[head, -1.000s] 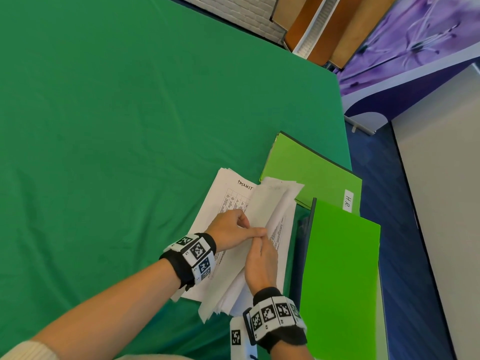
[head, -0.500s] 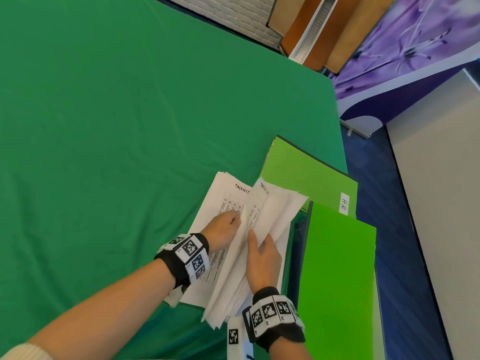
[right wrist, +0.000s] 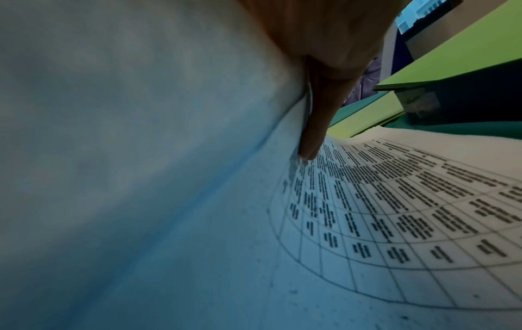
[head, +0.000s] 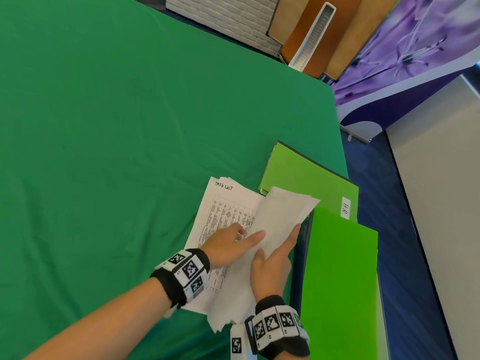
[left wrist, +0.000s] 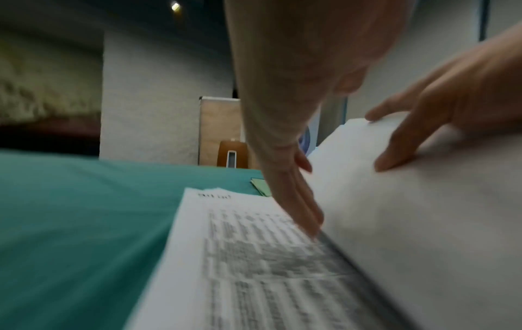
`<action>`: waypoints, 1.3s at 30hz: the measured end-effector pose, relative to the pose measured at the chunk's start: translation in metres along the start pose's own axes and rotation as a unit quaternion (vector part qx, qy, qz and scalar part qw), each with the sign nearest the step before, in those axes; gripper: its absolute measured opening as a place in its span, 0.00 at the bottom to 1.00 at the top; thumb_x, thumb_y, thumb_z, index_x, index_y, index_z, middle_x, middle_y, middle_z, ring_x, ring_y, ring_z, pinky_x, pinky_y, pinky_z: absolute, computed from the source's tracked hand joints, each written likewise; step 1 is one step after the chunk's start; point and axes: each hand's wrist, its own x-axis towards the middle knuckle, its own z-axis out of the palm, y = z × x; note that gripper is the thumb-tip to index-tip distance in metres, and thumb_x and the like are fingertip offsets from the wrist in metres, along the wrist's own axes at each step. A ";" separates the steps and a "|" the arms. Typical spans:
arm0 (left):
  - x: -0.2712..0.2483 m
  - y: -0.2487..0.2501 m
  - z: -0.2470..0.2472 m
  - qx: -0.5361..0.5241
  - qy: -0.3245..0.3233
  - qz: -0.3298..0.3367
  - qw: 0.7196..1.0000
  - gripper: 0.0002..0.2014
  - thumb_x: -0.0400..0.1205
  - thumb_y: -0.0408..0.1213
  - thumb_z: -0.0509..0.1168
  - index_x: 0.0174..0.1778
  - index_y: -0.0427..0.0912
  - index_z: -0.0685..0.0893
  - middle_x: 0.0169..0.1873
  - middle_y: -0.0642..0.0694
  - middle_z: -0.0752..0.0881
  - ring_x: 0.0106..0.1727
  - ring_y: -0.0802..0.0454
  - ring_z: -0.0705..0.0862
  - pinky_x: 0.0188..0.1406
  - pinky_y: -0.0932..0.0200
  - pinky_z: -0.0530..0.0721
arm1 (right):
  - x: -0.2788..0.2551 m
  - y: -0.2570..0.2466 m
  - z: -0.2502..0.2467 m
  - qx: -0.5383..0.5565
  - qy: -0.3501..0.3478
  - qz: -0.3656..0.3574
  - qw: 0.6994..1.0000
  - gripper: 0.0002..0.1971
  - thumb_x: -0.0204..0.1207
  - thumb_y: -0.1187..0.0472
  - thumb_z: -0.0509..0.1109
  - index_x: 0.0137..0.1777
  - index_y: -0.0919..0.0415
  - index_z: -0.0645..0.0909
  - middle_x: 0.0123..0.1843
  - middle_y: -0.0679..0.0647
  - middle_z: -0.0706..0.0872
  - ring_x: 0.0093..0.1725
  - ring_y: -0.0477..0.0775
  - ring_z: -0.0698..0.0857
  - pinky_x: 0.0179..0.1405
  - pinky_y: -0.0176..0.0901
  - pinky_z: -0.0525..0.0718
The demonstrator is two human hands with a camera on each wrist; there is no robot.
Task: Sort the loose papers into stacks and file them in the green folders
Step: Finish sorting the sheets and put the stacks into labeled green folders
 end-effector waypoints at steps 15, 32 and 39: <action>0.013 -0.028 -0.019 -0.125 0.061 -0.061 0.988 0.14 0.78 0.31 0.73 0.59 0.36 0.82 0.55 0.39 0.89 0.53 0.43 0.89 0.53 0.50 0.88 | 0.006 0.050 -0.031 0.067 -0.054 0.105 0.991 0.39 0.73 0.47 0.76 0.81 0.55 0.64 0.76 0.43 0.70 0.74 0.46 0.71 0.77 0.52 0.69; -0.046 0.027 -0.079 -0.256 0.141 0.150 0.945 0.20 0.70 0.34 0.78 0.58 0.38 0.86 0.50 0.45 0.91 0.52 0.53 0.90 0.55 0.50 0.88 | -0.010 -0.050 -0.071 0.324 -0.018 -0.026 0.945 0.17 0.68 0.66 0.78 0.58 0.57 0.86 0.56 0.51 0.91 0.59 0.53 0.89 0.64 0.59 0.83; -0.045 0.050 -0.078 -0.257 0.140 0.244 0.925 0.23 0.68 0.32 0.79 0.59 0.43 0.84 0.55 0.44 0.90 0.56 0.50 0.89 0.53 0.52 0.89 | -0.004 -0.060 -0.081 0.385 -0.025 -0.085 0.919 0.22 0.66 0.73 0.75 0.60 0.59 0.82 0.58 0.54 0.90 0.60 0.55 0.87 0.61 0.46 0.85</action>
